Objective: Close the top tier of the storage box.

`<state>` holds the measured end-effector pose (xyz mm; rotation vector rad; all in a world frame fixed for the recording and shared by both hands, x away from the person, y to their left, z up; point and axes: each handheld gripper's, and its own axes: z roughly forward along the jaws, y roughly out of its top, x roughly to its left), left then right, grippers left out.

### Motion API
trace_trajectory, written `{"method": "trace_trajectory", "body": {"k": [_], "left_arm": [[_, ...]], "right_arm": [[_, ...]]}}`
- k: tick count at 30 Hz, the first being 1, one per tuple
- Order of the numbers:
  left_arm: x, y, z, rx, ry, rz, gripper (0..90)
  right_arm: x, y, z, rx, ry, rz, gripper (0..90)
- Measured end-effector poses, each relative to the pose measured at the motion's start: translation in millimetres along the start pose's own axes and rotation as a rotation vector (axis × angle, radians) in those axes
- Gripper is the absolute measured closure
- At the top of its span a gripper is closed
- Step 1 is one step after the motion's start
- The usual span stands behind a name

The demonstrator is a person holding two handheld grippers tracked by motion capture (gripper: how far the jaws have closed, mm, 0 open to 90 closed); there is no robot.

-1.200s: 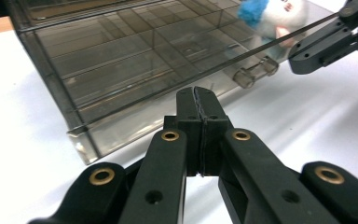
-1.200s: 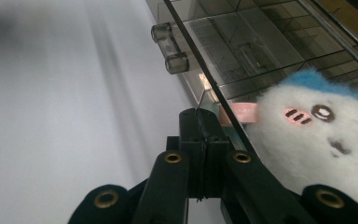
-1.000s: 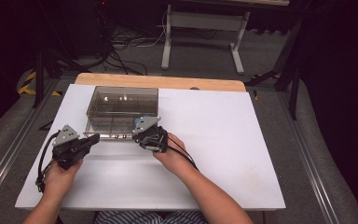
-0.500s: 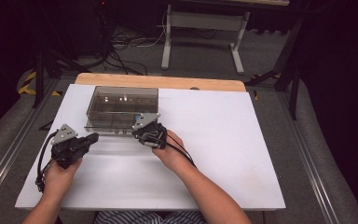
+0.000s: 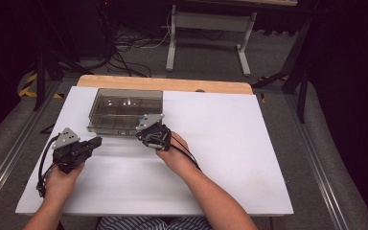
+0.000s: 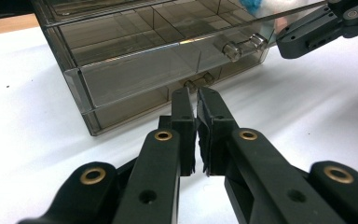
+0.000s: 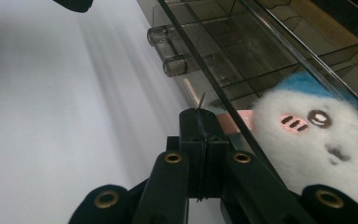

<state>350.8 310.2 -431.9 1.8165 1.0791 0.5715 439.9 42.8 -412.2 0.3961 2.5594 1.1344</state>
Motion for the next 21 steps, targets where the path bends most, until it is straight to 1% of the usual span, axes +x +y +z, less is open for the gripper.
{"method": "trace_trajectory", "body": {"k": [7, 9, 12, 15, 17, 21], "left_arm": [[0.1, 0.1, -0.2, -0.001, -0.001, 0.001, 85.6], [-0.2, 0.1, -0.2, -0.001, -0.001, 0.003, 85.5], [-0.2, 0.2, 0.0, -0.003, -0.002, 0.002, 85.6], [-0.3, 0.1, 0.3, -0.002, -0.001, 0.002, 85.6], [-0.4, 0.1, 0.1, -0.003, -0.003, 0.002, 85.6], [-0.1, 0.1, 0.0, -0.003, -0.004, 0.002, 85.6]], "right_arm": [[-2.1, 0.2, -0.1, 0.005, 0.003, -0.005, 90.0], [-2.3, 0.3, 0.1, 0.001, 0.001, 0.004, 90.0], [-3.2, 0.2, 0.5, 0.000, 0.000, 0.003, 90.0], [-4.4, 0.1, 1.2, -0.003, -0.008, 0.002, 90.0], [-6.0, -0.2, 1.8, -0.004, -0.022, 0.005, 90.0], [-10.3, -0.9, 3.2, -0.009, -0.029, 0.023, 90.0]]}}
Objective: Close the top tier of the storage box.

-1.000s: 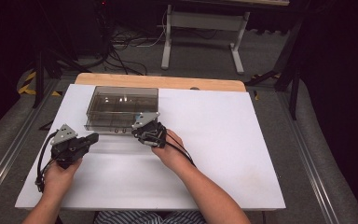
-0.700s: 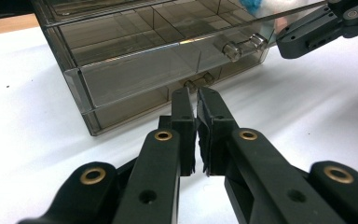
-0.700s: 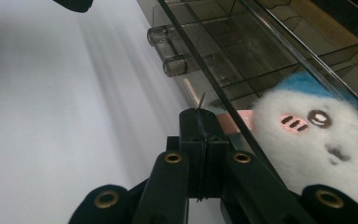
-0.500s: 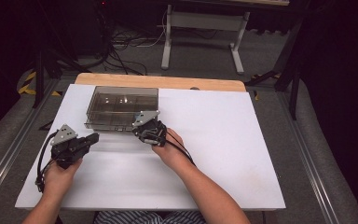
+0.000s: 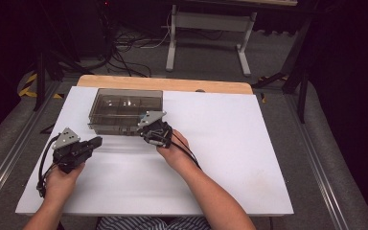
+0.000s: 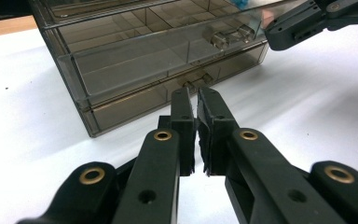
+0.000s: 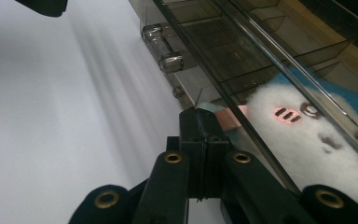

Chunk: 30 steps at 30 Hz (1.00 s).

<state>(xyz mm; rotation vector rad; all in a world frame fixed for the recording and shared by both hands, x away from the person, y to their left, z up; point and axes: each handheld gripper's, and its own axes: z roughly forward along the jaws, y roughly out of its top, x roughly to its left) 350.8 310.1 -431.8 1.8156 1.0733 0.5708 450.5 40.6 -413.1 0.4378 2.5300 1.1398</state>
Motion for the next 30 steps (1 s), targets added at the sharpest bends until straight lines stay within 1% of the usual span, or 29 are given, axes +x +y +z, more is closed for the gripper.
{"method": "trace_trajectory", "body": {"k": [10, 11, 13, 15, 23, 28, 30], "left_arm": [[0.1, 0.1, -0.7, -0.002, -0.002, 0.001, 85.5], [0.1, 0.1, -0.7, -0.002, -0.002, 0.001, 85.5], [0.1, 0.0, -0.8, -0.003, -0.004, 0.000, 85.6], [-0.1, 0.0, -1.0, -0.004, -0.003, -0.002, 85.5], [0.2, 0.0, -1.2, -0.005, -0.005, -0.001, 85.3], [0.3, 0.0, -1.4, -0.006, -0.005, -0.001, 85.2], [0.4, 0.0, -1.3, -0.005, -0.006, -0.001, 85.2]], "right_arm": [[-5.2, 1.5, 3.8, -0.002, -0.020, 0.018, 90.0], [-6.3, 1.5, 3.9, 0.003, -0.022, 0.009, 90.0], [-7.0, 1.7, 4.7, 0.001, -0.023, 0.013, 90.0], [-7.6, 2.1, 5.5, 0.000, -0.034, 0.022, 90.0], [-10.9, 2.7, 8.2, -0.002, -0.057, 0.030, 90.0], [-12.2, 2.8, 9.8, -0.007, -0.062, 0.036, 90.0], [-12.6, 3.0, 10.4, -0.008, -0.072, 0.039, 90.0]]}}
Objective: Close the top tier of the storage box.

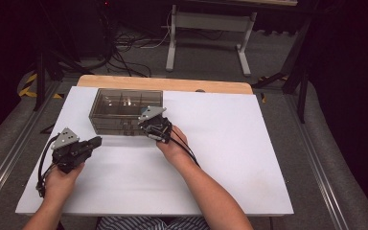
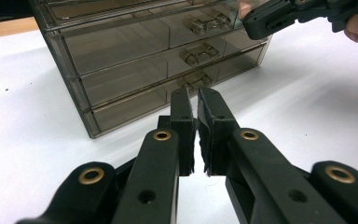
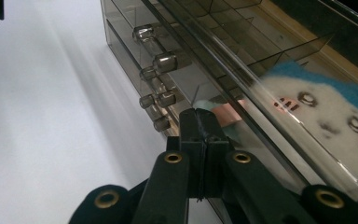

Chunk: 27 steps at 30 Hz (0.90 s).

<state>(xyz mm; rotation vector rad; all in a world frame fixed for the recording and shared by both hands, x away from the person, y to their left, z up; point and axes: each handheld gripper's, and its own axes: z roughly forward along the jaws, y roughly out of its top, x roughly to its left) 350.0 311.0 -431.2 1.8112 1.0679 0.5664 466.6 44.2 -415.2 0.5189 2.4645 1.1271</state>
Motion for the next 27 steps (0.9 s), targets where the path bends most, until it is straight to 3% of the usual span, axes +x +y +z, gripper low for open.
{"method": "trace_trajectory", "body": {"k": [12, 23, 27], "left_arm": [[-0.1, 0.1, -0.4, -0.003, 0.001, 0.002, 85.2], [0.1, 0.1, 0.4, 0.000, -0.003, 0.002, 85.2], [0.7, 0.7, 0.7, -0.007, -0.010, 0.000, 82.2]], "right_arm": [[-1.8, 0.3, -1.0, -0.006, -0.032, 0.018, 90.0], [-2.2, 0.5, -2.8, -0.009, -0.033, 0.025, 90.0], [-2.6, 2.8, -10.5, -0.020, -0.003, 0.019, 90.0]]}}
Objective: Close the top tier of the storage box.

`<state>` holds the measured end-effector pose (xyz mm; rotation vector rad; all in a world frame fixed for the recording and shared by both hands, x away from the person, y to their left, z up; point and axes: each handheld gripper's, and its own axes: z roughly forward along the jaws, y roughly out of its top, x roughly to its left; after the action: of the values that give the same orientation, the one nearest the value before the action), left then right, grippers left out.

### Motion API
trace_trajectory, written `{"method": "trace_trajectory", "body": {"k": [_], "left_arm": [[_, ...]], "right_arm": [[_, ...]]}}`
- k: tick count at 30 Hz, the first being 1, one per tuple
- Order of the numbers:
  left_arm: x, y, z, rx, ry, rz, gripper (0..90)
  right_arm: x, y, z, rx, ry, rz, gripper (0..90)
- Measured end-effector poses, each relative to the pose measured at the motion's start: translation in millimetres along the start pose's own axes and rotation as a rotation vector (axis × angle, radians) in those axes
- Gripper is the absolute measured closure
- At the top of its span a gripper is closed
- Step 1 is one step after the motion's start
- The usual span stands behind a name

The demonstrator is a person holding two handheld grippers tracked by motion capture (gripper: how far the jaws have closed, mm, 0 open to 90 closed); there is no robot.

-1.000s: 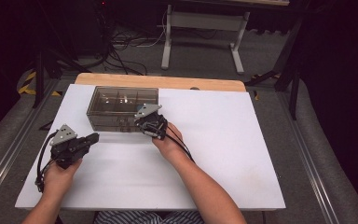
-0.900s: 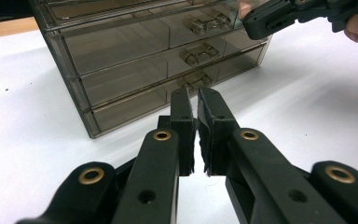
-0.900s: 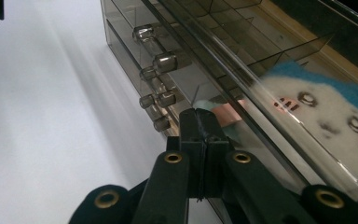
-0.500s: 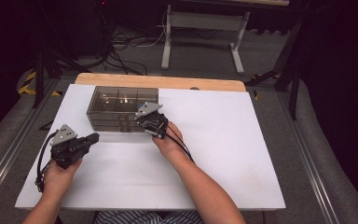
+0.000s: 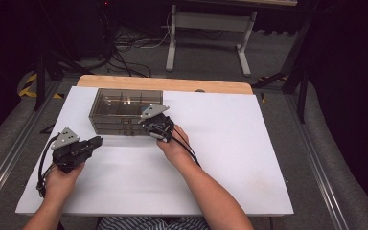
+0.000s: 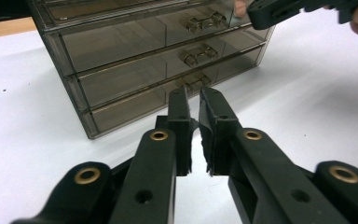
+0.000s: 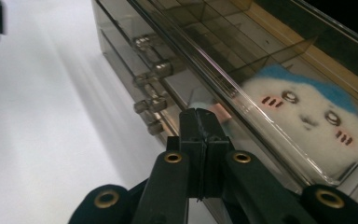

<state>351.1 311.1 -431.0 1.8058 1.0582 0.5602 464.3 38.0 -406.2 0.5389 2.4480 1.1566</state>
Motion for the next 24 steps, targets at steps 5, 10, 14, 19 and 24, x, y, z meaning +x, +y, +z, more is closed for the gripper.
{"method": "trace_trajectory", "body": {"k": [5, 10, 14, 19, 24], "left_arm": [[-0.8, -0.1, 1.4, 0.003, -0.009, 0.004, 79.8], [-1.7, -1.5, -1.7, 0.003, -0.012, 0.006, 79.1], [-1.8, -2.7, -3.8, -0.002, -0.016, 0.006, 77.9], [-3.2, -4.0, -4.3, -0.001, -0.023, 0.015, 75.7], [-4.3, -4.4, -5.3, -0.005, -0.031, 0.019, 74.5]], "right_arm": [[0.2, 5.4, -16.7, -0.031, 0.061, -0.006, 80.9], [-3.4, 8.4, -35.8, -0.090, 0.107, 0.002, 52.9], [-2.5, 7.3, -43.9, -0.106, 0.115, -0.008, 31.9], [-6.9, 4.9, -54.9, -0.161, 0.156, 0.028, 18.9], [-10.0, 2.1, -60.0, -0.172, 0.158, 0.032, 14.7]]}}
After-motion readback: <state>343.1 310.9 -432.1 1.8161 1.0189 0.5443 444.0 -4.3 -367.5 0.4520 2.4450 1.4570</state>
